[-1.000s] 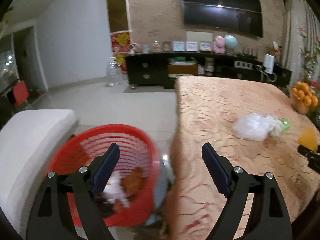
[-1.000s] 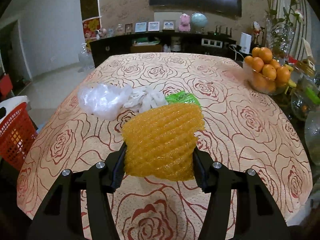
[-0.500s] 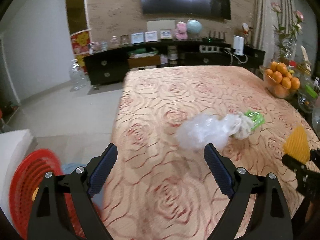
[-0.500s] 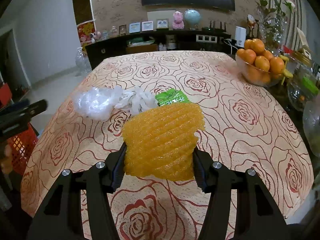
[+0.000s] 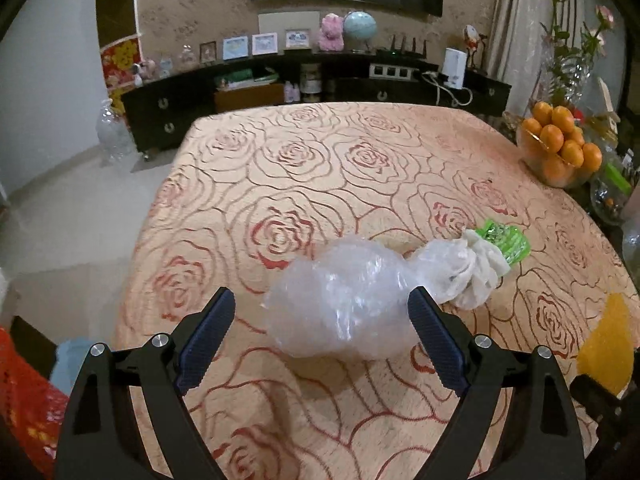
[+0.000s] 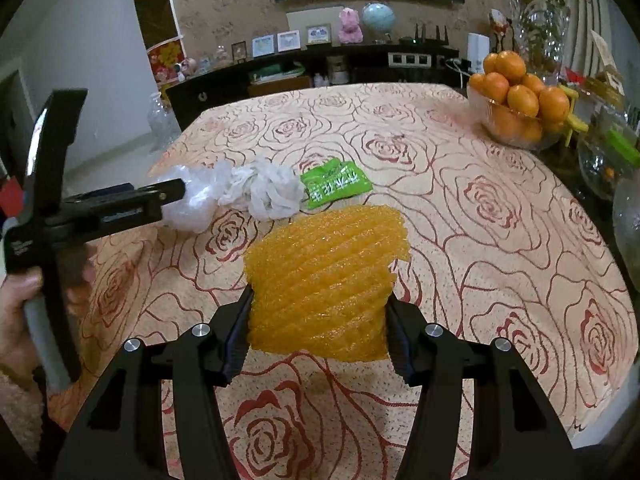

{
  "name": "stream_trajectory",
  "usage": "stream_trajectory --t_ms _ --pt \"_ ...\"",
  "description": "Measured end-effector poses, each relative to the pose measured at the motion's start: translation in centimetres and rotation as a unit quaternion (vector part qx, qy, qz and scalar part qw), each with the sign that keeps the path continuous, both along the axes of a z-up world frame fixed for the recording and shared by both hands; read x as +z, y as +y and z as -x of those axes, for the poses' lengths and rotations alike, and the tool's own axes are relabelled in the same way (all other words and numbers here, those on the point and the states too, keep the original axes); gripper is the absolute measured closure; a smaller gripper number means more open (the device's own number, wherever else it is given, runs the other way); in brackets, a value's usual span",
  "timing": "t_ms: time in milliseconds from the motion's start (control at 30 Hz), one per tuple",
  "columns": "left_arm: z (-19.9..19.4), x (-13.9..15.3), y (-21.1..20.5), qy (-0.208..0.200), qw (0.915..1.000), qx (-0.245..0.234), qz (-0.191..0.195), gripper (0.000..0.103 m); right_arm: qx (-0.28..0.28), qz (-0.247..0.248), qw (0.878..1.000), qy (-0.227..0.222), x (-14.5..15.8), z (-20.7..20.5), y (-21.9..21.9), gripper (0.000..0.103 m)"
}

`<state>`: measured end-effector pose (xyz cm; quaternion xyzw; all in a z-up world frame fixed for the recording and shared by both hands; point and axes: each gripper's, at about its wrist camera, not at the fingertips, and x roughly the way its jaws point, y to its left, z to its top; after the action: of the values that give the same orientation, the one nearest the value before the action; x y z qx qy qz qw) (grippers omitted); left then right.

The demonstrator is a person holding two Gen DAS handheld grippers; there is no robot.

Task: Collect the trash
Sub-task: 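Move the left gripper to the table and grasp the clear plastic bag while the right gripper holds the net, then carry both items to the wastebasket and open the left gripper to drop the clear bag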

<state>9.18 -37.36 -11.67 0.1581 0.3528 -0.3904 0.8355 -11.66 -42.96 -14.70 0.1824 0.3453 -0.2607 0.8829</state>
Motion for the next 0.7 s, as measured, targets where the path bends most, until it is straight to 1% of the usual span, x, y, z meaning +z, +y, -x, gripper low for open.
stream_trajectory --t_ms 67,133,167,233,300,433,533,700 --pt "-0.2 -0.5 -0.3 0.014 0.9998 -0.005 0.011 0.019 -0.001 -0.006 1.0 0.003 -0.3 -0.1 -0.2 0.048" --pt "-0.2 -0.8 -0.4 0.022 0.9995 -0.011 0.019 0.037 -0.004 -0.008 1.0 0.006 -0.5 -0.1 -0.4 0.048" --pt "-0.1 -1.0 -0.6 0.028 0.9992 -0.017 0.024 0.04 -0.006 -0.008 1.0 0.006 -0.6 -0.1 -0.5 0.048" --pt "0.0 -1.0 -0.6 0.029 0.9989 -0.021 0.031 0.05 -0.008 -0.009 1.0 0.006 -0.6 0.0 -0.5 0.048" --pt "0.4 -0.9 -0.5 0.025 0.9988 -0.027 0.034 0.055 -0.008 -0.009 1.0 0.007 -0.6 0.0 -0.6 0.048" --pt "0.8 -0.8 0.2 0.027 0.9984 -0.027 0.041 0.059 -0.01 -0.005 1.0 0.006 -0.6 0.1 -0.5 0.048" --pt "1.2 -0.7 1.0 0.03 0.9982 -0.024 0.045 0.06 -0.012 -0.001 1.0 0.004 -0.5 0.2 -0.7 0.048" --pt "2.5 0.0 2.7 0.022 0.9984 -0.022 0.047 0.06 -0.018 0.001 1.0 0.005 -0.5 0.3 -1.1 0.048"
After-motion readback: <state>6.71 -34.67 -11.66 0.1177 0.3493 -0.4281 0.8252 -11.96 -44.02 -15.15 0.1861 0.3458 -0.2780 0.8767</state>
